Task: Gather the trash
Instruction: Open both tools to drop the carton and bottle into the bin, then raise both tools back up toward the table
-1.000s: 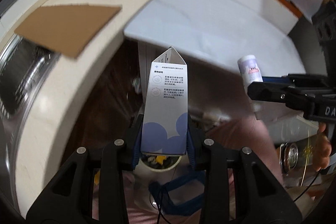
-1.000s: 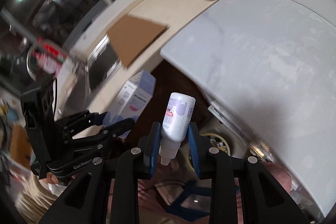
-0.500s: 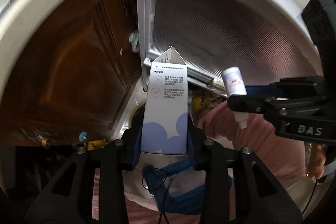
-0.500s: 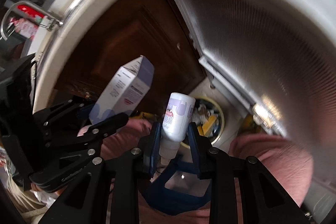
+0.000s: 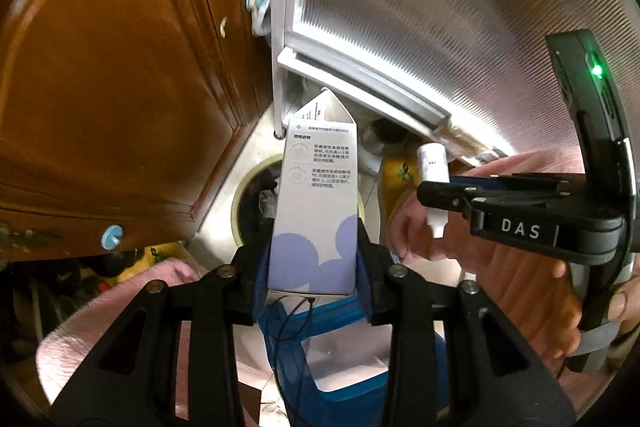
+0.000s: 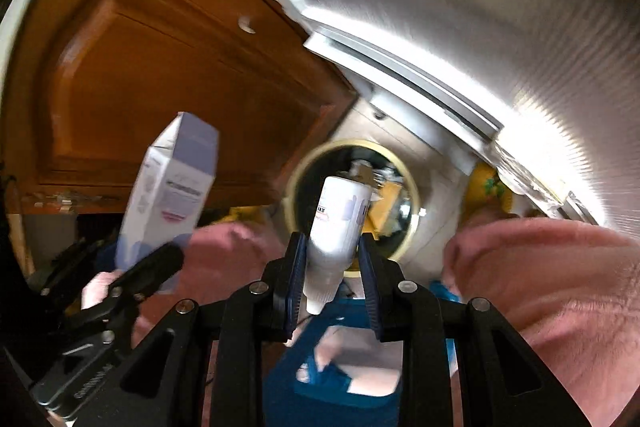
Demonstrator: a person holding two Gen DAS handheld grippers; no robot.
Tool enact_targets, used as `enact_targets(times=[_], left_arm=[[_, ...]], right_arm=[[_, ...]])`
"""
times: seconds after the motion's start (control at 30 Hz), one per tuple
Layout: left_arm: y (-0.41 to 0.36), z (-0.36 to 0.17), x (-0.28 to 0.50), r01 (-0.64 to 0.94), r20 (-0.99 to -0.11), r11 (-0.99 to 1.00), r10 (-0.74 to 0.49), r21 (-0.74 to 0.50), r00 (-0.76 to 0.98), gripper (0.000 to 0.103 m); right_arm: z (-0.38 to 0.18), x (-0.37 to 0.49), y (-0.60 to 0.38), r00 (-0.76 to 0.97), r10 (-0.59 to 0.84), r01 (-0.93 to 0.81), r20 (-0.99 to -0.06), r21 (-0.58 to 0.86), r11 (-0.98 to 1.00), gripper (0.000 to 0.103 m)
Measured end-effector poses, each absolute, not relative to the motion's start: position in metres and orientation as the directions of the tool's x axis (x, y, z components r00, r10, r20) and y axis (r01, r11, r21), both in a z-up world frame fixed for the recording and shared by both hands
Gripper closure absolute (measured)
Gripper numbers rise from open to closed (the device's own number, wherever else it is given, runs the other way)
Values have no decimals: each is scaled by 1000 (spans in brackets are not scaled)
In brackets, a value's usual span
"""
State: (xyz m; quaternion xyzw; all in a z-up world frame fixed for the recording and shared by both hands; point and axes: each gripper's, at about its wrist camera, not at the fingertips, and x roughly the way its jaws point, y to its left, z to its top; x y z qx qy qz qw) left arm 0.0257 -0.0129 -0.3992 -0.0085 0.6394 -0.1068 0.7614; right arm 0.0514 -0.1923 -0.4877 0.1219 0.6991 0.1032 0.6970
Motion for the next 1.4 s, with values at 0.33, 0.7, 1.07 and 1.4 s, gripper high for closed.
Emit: enact_targets(times=[0.33, 0.7, 1.07, 1.4], left_arm=[[-16, -452, 29, 133, -978, 976, -186, -172, 99, 71], [-5, -456, 30, 97, -980, 982, -170, -160, 102, 43], [2, -455, 28, 88, -981, 985, -158, -149, 114, 35], [-5, -429, 23, 118, -970, 984, -154, -133, 187, 35]], right_arm=[[-510, 53, -167, -43, 288, -50, -957, 290, 956, 76], [-509, 56, -154, -47, 283, -63, -958, 285, 956, 60], [-510, 55, -153, -41, 256, -73, -966, 258, 963, 60], [-488, 51, -152, 24, 257, -114, -966, 253, 961, 60]])
